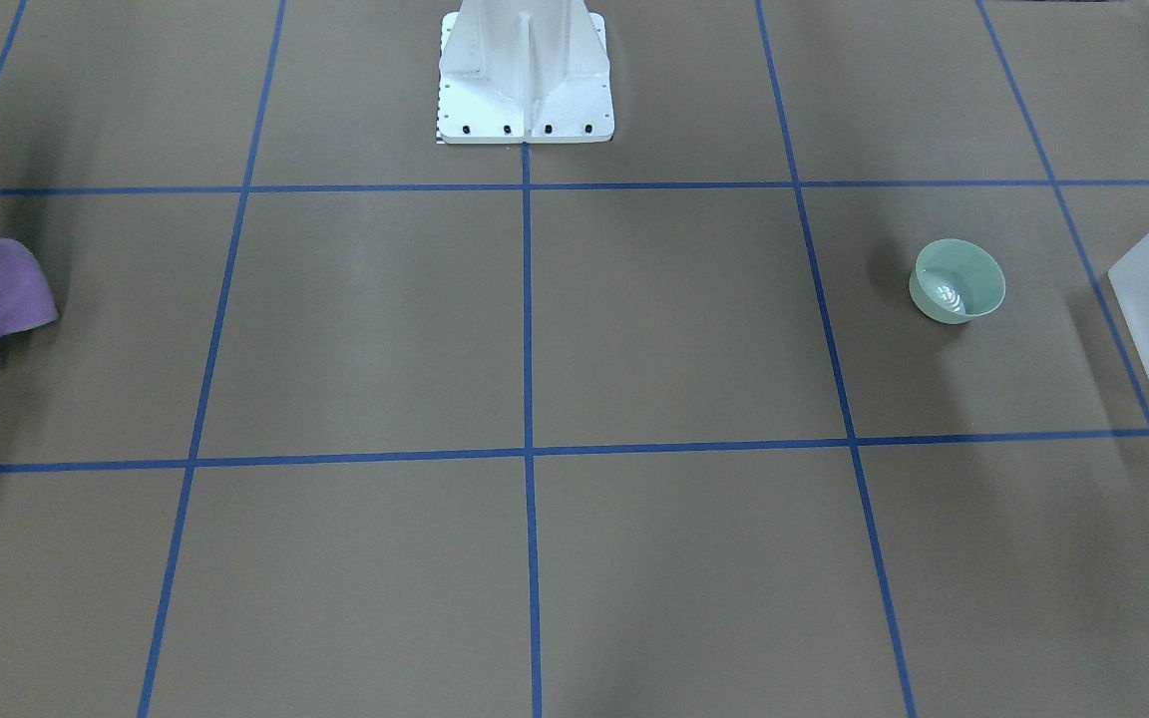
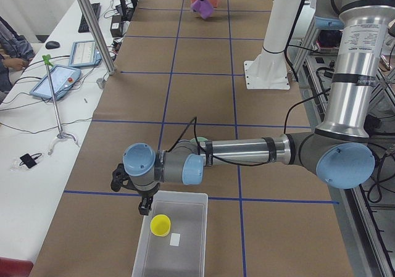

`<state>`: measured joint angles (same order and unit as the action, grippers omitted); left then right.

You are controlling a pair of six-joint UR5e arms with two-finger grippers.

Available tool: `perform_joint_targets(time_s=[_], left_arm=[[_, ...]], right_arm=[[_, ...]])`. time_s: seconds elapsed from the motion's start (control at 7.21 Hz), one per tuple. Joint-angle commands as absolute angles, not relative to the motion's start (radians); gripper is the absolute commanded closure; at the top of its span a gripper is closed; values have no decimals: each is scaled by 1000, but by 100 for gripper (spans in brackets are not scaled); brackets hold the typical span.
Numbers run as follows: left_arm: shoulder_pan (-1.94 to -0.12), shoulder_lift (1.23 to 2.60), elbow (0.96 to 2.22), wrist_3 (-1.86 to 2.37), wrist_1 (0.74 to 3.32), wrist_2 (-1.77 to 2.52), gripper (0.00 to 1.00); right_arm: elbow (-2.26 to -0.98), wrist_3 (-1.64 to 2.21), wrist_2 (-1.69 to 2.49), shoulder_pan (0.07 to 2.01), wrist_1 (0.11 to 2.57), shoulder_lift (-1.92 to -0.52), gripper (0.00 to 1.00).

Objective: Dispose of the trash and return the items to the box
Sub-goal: 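Lift the purple cloth with the right gripper into the pink bin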

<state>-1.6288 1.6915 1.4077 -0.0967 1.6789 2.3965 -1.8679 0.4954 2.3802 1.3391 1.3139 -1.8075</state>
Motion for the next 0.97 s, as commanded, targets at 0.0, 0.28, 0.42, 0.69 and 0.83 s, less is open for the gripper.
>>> perform_joint_targets(time_s=[0.0, 0.28, 0.42, 0.69, 0.83], left_arm=[[-1603, 1710, 1443, -27, 1627, 2414, 2], [-1547, 1729, 1454, 53, 1634, 2418, 2], [-1499, 1732, 1471, 117, 1650, 2416, 2], [-1462, 1741, 1471, 234, 1728, 2416, 2], [-1438, 1741, 1474, 239, 1732, 2416, 2]], right_arm=[[-1978, 35, 2378, 1603, 1761, -1786, 100], [-1929, -362, 2166, 1782, 2107, -1617, 100], [-1817, -447, 2155, 1827, 2073, -1617, 100], [-1612, -486, 2155, 1839, 1848, -1650, 100], [-1517, -483, 2158, 1839, 1719, -1660, 100]])
